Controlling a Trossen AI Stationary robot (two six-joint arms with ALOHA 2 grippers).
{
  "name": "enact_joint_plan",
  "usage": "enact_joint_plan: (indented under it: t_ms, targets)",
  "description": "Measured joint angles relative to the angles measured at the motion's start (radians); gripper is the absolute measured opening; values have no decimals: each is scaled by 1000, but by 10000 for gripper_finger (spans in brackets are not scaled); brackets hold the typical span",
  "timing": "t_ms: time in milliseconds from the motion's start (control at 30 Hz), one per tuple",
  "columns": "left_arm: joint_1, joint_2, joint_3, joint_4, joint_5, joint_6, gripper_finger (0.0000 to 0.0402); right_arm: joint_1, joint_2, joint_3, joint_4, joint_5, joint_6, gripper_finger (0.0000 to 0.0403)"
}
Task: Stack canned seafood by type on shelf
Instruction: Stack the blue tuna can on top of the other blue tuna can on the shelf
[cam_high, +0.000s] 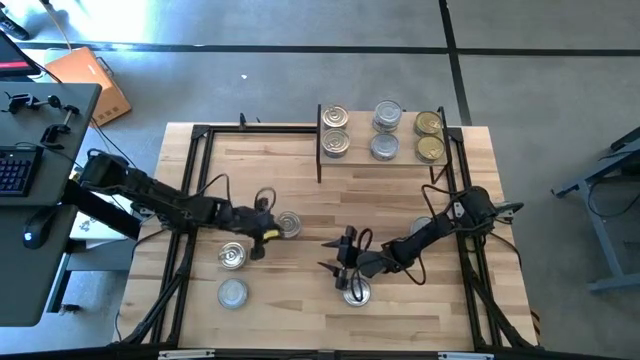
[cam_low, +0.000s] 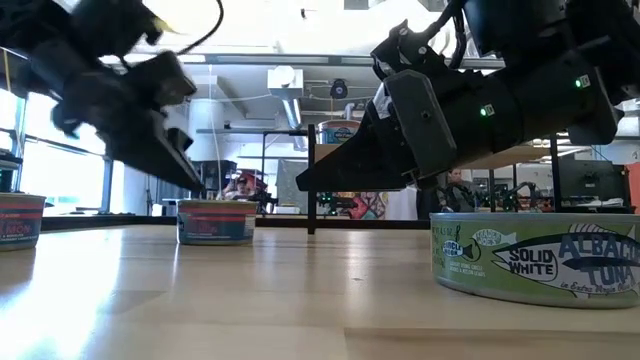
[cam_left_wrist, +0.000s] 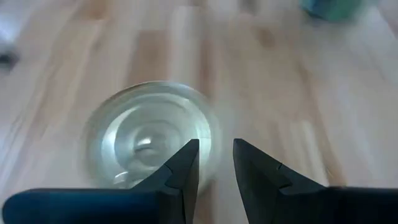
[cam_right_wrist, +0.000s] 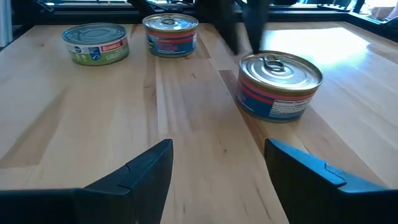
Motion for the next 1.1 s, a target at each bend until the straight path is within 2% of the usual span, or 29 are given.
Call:
enact_joint_plan:
  t_ms: [133,200,300,400,533,733,867,1100]
  targets:
    - [-82,-1,1,15,4,273,89,-9,0,0,0,-18,0,245]
    - [-112,0,0,-5,-24,358,93,-12,0,0,0,-18,2,245]
    - [-131,0,1,-31,-114,425,103,-16,0,0,0,-18,13,245]
    - [-137,0,0,-60,-161,484,121,-17,0,0,0,-19,26,245]
    - [-124,0,0,-75,-202,532,154,-17,0,0,0,-19,26,245]
    - [-72,7,1,-101,-198,570,193,-17,0,0,0,-19,27,245]
    - [-55,38,5,-80,-180,638,187,-17,0,0,0,-19,26,245]
    - [-29,126,4,-14,-175,681,124,-17,0,0,8,-102,-11,245]
